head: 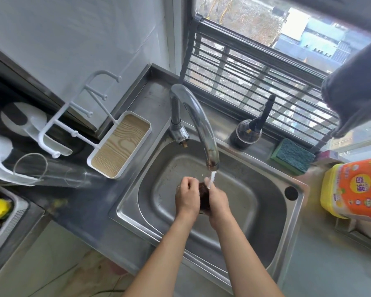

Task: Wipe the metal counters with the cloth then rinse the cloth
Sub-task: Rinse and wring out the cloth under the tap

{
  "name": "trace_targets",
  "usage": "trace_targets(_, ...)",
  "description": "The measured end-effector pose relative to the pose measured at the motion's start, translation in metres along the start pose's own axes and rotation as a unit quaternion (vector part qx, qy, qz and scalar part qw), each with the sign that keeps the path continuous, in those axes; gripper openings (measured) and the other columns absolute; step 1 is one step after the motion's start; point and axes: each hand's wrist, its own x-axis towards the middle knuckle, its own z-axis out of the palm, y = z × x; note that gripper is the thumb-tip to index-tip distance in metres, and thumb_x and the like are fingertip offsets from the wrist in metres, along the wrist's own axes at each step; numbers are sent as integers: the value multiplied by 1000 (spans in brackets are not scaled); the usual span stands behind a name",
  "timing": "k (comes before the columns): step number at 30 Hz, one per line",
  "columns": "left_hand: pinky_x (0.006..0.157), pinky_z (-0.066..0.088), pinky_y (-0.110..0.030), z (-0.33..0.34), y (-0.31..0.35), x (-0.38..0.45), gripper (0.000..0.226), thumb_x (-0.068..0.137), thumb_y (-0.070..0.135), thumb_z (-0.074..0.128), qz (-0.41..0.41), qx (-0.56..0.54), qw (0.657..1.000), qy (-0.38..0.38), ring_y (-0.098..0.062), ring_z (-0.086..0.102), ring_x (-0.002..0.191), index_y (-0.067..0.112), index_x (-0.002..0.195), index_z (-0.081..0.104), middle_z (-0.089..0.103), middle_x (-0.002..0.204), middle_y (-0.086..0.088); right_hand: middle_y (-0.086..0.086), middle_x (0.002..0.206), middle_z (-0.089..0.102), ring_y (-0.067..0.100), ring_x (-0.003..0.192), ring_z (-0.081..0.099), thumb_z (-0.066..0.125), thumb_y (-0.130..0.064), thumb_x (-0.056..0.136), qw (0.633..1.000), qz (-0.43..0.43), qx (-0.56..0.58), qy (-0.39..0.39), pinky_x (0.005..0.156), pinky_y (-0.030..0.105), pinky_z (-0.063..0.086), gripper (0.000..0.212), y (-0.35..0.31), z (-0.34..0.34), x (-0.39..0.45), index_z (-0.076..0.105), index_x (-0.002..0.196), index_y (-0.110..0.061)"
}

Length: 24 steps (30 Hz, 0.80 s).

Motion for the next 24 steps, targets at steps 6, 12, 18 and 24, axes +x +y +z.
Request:
trace_targets(6, 94, 54, -42, -9, -4, 13, 14, 95, 6, 55, -113, -114, 982, 101, -26, 61, 95, 20, 98, 53, 64, 109, -10, -1, 91, 63, 18, 85, 62, 69, -12, 79, 970, -162, 38, 178, 85, 36, 53, 37, 0, -3, 6, 62, 114, -19)
trace_targets(12, 91, 57, -39, 3, 5, 1, 34, 87, 2, 50, -109, -175, 977, -44, -28, 68, 101, 10, 117, 63, 70, 112, -17, 8, 82, 67, 26, 78, 62, 57, -17, 87, 998, -64, 6, -2, 75, 40, 49, 9, -2, 3, 11, 66, 84, -14)
trace_targets(18, 68, 58, -41, -10, 9, 0, 31, 98, 12, 37, -228, -181, 954, -79, -32, 67, 84, 15, 92, 67, 72, 93, -18, 5, 82, 70, 25, 80, 66, 65, -16, 73, 990, -127, -44, 45, 73, 37, 53, 27, -15, -7, 18, 70, 98, -8)
trace_targets(24, 59, 57, -30, -8, 2, 8, 19, 93, 2, 55, -235, -225, 943, -65, -25, 62, 81, 11, 108, 61, 66, 101, -17, 1, 102, 68, 17, 91, 61, 61, -8, 76, 896, -280, -334, 83, 93, 35, 51, 43, -12, -21, 21, 72, 116, -22)
